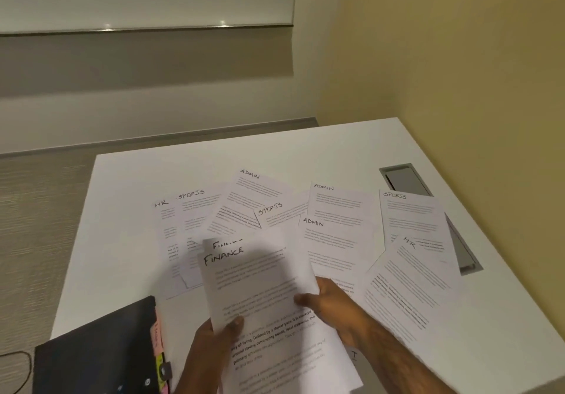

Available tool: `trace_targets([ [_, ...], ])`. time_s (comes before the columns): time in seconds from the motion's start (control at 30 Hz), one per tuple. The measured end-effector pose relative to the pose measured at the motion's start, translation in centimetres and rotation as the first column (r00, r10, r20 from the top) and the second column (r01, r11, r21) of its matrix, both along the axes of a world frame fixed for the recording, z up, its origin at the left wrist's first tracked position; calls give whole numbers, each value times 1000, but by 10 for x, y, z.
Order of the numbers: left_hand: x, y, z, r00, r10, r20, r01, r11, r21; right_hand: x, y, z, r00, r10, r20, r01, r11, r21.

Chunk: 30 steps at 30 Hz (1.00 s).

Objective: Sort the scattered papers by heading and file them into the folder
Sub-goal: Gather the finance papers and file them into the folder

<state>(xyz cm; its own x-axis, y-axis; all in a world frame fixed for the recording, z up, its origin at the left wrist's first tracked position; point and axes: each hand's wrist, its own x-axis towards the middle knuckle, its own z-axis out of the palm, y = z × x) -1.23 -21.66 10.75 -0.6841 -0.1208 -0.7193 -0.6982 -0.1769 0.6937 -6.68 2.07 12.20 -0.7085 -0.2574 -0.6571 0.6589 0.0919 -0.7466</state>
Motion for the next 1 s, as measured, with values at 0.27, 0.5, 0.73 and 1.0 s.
trace_targets([
  [0.27,-15,56,-28,954,-268,-136,176,865,-470,2,73,-3,909,-416,-8,416,909,-19],
  [0.5,-35,136,-74,799,-598,-64,345,543,-766,20,184,9,735,-678,33,678,734,-20],
  [0.73,-56,150,-116,791,-590,161,350,222,-910,33,230,19,718,-695,38,695,719,-3],
  [1.0,-131,174,-94,978,-202,-42,138,792,-595,26,238,28,748,-662,48,662,749,23],
])
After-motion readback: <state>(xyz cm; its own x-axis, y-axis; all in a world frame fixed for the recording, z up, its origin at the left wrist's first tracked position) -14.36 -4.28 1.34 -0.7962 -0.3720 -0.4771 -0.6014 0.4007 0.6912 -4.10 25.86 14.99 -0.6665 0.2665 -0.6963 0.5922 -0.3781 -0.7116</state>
